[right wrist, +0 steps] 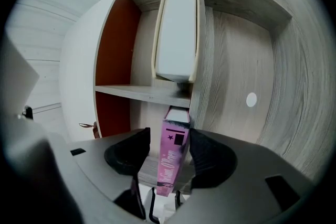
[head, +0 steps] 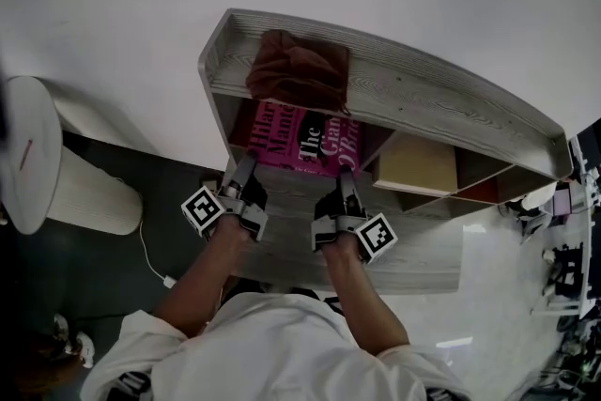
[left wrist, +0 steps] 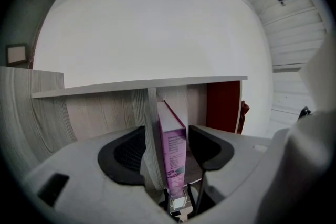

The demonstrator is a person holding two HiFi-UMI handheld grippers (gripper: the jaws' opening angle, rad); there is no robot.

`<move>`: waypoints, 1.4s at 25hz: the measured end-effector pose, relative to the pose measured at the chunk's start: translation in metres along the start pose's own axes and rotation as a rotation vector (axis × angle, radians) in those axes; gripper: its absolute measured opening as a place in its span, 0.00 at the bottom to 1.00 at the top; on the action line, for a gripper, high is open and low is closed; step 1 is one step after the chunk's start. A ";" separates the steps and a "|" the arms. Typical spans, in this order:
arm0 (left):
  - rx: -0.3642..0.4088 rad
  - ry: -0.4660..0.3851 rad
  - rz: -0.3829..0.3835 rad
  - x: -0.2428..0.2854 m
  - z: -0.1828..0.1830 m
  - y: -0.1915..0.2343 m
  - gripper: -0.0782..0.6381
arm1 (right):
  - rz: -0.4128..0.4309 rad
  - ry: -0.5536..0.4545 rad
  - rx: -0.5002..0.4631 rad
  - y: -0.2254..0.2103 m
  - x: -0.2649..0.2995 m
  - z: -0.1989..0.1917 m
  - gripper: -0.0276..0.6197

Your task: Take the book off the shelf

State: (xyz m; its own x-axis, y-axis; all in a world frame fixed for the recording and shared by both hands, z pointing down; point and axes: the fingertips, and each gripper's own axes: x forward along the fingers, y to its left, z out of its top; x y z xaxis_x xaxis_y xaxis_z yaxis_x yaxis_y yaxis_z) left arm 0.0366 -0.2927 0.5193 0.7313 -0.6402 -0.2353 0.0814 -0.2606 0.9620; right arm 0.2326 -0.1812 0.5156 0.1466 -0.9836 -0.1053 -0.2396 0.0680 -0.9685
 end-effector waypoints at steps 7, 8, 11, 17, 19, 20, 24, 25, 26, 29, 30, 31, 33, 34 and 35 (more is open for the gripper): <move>-0.026 0.023 0.007 0.005 0.002 0.001 0.43 | -0.028 0.001 -0.010 -0.006 -0.001 0.002 0.32; -0.027 0.027 0.009 0.005 0.002 0.000 0.42 | -0.027 0.003 -0.013 -0.006 -0.001 0.002 0.31; -0.034 0.036 0.012 0.007 0.002 -0.002 0.40 | -0.027 0.013 -0.014 -0.005 -0.001 0.002 0.30; -0.038 0.035 0.017 0.007 0.003 -0.003 0.34 | -0.025 0.022 -0.006 -0.005 0.000 0.002 0.30; -0.045 0.034 0.022 0.006 0.003 -0.002 0.34 | -0.024 0.027 -0.006 -0.006 0.000 0.002 0.29; -0.048 0.034 0.023 0.006 0.003 -0.002 0.33 | -0.024 0.030 -0.006 -0.006 0.000 0.002 0.29; -0.055 0.036 0.025 0.005 0.002 -0.009 0.33 | -0.024 0.041 -0.004 0.000 -0.002 0.002 0.29; -0.054 0.037 0.025 0.005 0.001 -0.010 0.33 | -0.025 0.043 -0.002 0.001 -0.002 0.003 0.29; -0.054 0.039 0.024 0.005 0.001 -0.010 0.33 | -0.026 0.045 0.001 0.000 -0.002 0.003 0.29; -0.058 0.035 0.020 0.005 0.001 -0.004 0.33 | -0.018 0.050 0.005 -0.005 -0.001 0.001 0.29; -0.059 0.033 0.019 0.005 0.001 -0.003 0.33 | -0.015 0.052 0.007 -0.006 -0.001 0.001 0.29; -0.058 0.031 0.018 0.005 0.001 -0.003 0.33 | -0.015 0.054 0.008 -0.006 -0.001 0.001 0.29; -0.056 0.028 0.019 0.005 0.001 -0.005 0.33 | -0.012 0.060 0.008 -0.004 -0.001 0.002 0.29; -0.057 0.026 0.020 0.004 0.000 -0.006 0.33 | -0.009 0.063 0.010 -0.003 -0.002 0.002 0.29; -0.057 0.024 0.021 0.003 0.000 -0.009 0.33 | -0.007 0.066 0.013 -0.001 -0.002 0.002 0.29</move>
State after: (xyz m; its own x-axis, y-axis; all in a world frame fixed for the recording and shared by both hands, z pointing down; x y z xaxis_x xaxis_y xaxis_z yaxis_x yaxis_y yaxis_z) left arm 0.0384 -0.2928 0.5102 0.7495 -0.6270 -0.2122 0.1041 -0.2049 0.9732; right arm 0.2348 -0.1787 0.5166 0.0850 -0.9928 -0.0839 -0.2260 0.0628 -0.9721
